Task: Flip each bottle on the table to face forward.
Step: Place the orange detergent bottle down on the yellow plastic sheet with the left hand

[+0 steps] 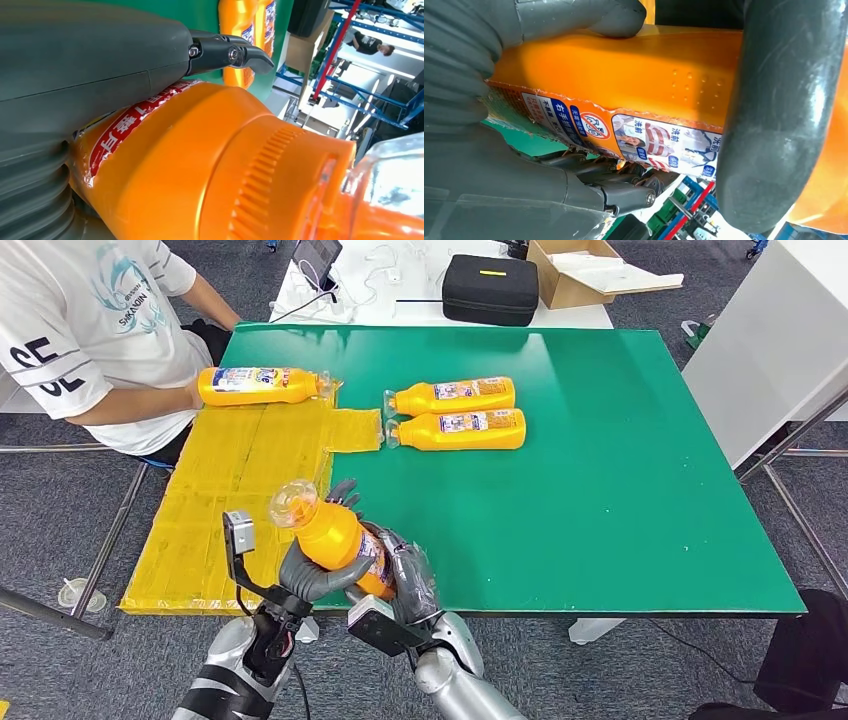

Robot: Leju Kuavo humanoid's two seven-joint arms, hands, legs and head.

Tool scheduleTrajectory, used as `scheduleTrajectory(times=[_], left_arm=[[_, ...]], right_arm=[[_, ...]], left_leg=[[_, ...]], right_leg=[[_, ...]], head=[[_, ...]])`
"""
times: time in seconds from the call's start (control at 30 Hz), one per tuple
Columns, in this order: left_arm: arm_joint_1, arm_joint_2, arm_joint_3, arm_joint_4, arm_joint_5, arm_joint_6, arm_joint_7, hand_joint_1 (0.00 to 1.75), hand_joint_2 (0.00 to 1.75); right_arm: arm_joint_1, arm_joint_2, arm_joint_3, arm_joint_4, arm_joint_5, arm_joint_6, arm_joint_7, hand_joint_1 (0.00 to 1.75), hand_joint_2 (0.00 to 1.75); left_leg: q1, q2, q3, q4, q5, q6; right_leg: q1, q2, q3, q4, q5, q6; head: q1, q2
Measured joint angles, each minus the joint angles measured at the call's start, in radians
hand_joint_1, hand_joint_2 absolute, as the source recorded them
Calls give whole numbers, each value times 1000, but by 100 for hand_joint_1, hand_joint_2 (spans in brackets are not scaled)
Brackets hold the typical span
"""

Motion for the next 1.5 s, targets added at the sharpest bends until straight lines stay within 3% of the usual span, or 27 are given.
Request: scheduleTrajectory(times=[0.1,0.23,0.53,0.6,0.63,0.73,0.77,0.8,0.93,1.17,1.4,1.5], left_arm=[[2,2,0,0,0,0,-2,9,175],[2,4,0,0,-1,1,-3,175,175],[3,5,-1,-7,-42,21,-28,175,175],[3,5,-1,-11,-49,26,-31,175,175],[4,5,-1,-12,-51,28,-32,175,175],[4,4,-1,-14,-55,34,-34,175,175],[4,4,-1,-16,-56,37,-34,175,175],[3,3,-1,-18,-58,41,-35,175,175],[1,2,0,-30,-59,53,-34,175,175],[2,-3,9,-67,-81,137,-36,175,175],[-19,-9,79,-107,-187,323,-87,175,175],[-40,-10,116,-115,-279,445,-121,175,175]], right_arm=[[-3,0,4,9,-1,0,0,175,175],[-8,0,5,17,-3,0,0,175,175],[-14,2,13,27,-24,-4,4,175,175],[-15,2,15,27,-25,-4,6,160,175],[-15,2,17,27,-26,-4,6,133,175],[-16,2,21,27,-27,-7,6,17,175],[-17,2,23,27,-28,-9,7,1,175],[-17,2,25,28,-28,-13,7,0,175],[-19,2,30,28,-33,-33,12,0,0],[-18,1,27,-9,-46,-75,35,0,0],[14,-7,-1,-162,-63,-122,49,0,0],[45,-13,-4,-271,-69,-146,39,0,0]], left_leg=[[0,0,0,0,0,0],[0,0,0,0,0,0],[0,0,0,0,0,0],[0,0,0,0,0,0],[0,0,0,0,0,0],[0,0,0,0,0,0],[0,0,0,0,0,0],[0,0,0,0,0,0],[0,0,0,0,0,0],[0,0,0,0,0,0],[0,1,0,0,0,0],[0,0,0,0,1,0]], right_leg=[[0,0,0,0,0,0],[0,0,0,0,0,0],[0,0,0,0,0,0],[0,0,0,0,0,0],[0,0,0,0,0,0],[0,0,0,0,0,0],[0,0,0,0,0,0],[0,0,0,0,0,0],[0,0,0,0,0,0],[0,0,0,0,0,0],[0,1,-1,0,1,0],[0,1,-1,0,1,0]], head=[[0,0],[0,0],[0,0],[0,0],[0,0],[0,0],[0,0],[0,0],[0,0],[0,0],[0,0],[0,0]])
